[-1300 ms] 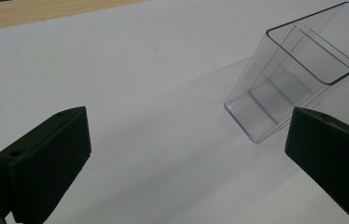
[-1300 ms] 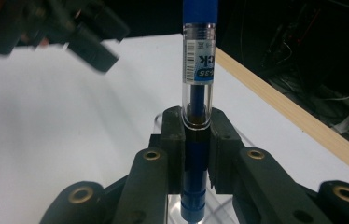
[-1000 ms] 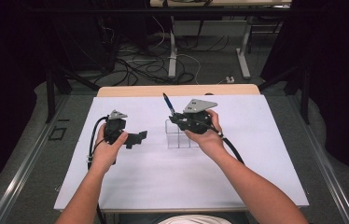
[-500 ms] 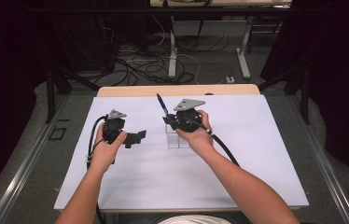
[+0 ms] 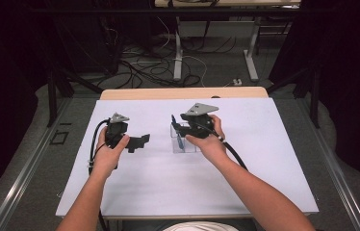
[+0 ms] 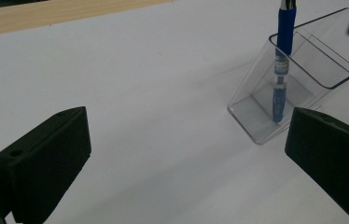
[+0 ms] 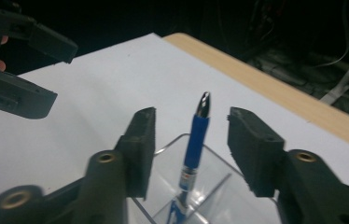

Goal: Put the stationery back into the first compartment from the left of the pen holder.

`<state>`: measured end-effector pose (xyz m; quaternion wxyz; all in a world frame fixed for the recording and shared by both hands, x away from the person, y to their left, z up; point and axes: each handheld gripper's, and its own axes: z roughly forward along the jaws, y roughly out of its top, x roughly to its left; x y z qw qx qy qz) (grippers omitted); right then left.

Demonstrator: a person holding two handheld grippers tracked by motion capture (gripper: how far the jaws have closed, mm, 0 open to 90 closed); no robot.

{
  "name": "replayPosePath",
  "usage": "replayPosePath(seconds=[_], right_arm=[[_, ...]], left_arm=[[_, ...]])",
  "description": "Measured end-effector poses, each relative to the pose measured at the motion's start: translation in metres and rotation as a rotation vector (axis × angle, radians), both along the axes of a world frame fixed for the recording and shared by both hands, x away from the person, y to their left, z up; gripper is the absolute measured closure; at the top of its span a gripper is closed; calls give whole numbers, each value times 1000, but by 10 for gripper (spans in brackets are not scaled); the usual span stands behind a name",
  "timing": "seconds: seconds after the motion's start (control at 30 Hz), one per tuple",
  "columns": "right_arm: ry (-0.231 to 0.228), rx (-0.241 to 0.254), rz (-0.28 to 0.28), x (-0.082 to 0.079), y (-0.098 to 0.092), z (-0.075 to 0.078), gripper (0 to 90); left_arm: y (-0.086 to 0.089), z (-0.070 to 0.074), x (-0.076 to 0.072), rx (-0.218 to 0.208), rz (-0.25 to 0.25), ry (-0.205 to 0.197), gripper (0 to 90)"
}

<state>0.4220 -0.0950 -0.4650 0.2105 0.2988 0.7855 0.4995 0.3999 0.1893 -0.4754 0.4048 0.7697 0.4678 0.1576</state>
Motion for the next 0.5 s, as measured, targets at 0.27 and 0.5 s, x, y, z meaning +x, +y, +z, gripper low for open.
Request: replayPosePath(seconds=[0.27, 0.5], right_arm=[[-7, 83, -66, -19, -46, 15, 349], [64, 35, -169, -28, -84, 18, 89]], left_arm=[[5, 4, -1, -4, 16, -25, 1], [9, 8, -4, -18, 10, -33, 1]])
